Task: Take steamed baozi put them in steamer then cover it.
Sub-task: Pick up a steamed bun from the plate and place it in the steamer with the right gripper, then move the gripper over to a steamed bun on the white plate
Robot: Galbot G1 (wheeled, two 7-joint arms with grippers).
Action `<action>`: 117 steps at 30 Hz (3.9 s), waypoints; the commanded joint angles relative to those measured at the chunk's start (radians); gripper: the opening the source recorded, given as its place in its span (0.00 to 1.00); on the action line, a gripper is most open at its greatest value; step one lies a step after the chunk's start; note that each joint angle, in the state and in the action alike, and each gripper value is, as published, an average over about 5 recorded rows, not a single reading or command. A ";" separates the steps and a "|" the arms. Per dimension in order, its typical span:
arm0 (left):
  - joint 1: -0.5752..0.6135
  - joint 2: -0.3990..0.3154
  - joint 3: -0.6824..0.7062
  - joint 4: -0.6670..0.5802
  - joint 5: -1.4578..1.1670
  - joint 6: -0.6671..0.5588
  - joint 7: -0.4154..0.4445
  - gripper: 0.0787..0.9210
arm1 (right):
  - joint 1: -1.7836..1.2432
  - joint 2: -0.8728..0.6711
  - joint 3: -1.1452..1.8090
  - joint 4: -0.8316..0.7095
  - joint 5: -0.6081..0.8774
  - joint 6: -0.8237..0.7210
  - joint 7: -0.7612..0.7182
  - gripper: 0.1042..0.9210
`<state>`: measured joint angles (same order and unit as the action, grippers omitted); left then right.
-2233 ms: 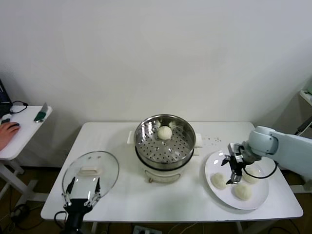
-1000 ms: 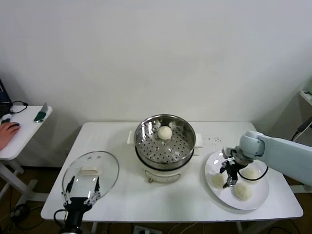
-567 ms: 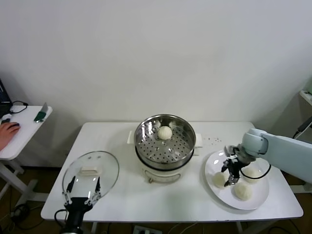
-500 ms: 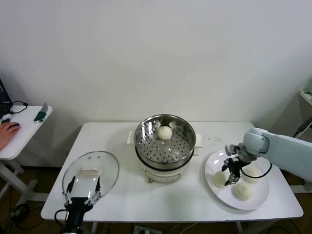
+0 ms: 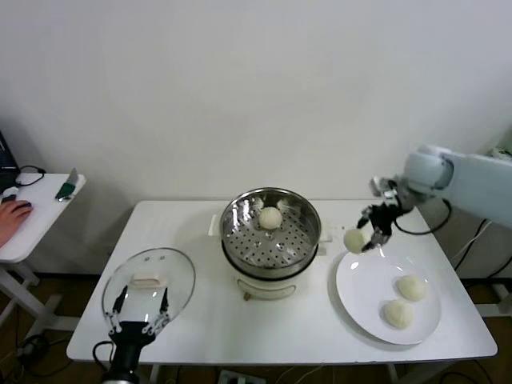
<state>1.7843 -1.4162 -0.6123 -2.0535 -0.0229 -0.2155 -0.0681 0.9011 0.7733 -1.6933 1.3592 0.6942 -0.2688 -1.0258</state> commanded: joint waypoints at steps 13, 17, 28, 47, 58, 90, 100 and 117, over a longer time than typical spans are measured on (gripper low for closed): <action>-0.011 0.008 0.019 -0.040 0.034 0.016 0.002 0.88 | -0.072 0.472 0.111 -0.221 0.176 -0.075 0.048 0.65; -0.008 0.010 0.014 -0.032 0.036 0.008 0.002 0.88 | -0.145 0.548 0.136 -0.271 0.151 -0.080 0.058 0.65; 0.006 0.018 -0.004 -0.017 0.032 -0.016 0.001 0.88 | -0.327 0.649 0.178 -0.388 0.020 -0.071 0.064 0.65; 0.008 0.017 -0.005 -0.012 0.035 -0.019 0.000 0.88 | -0.363 0.636 0.187 -0.380 -0.024 -0.067 0.055 0.83; 0.009 0.016 -0.002 -0.011 0.038 -0.019 -0.002 0.88 | -0.209 0.493 0.174 -0.236 -0.023 -0.058 0.033 0.88; 0.027 -0.008 -0.006 -0.020 0.059 -0.019 -0.006 0.88 | -0.635 -0.537 0.447 0.300 -0.630 0.047 -0.048 0.88; 0.032 -0.011 -0.009 -0.002 0.063 -0.024 -0.006 0.88 | -0.917 -0.492 0.660 0.201 -0.754 0.064 -0.061 0.88; 0.011 -0.014 -0.013 0.029 0.063 -0.017 -0.007 0.88 | -0.835 -0.284 0.564 0.049 -0.744 0.060 -0.040 0.88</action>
<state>1.7977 -1.4299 -0.6260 -2.0288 0.0401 -0.2330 -0.0749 0.0979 0.4307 -1.1331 1.4576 -0.0217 -0.2114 -1.0675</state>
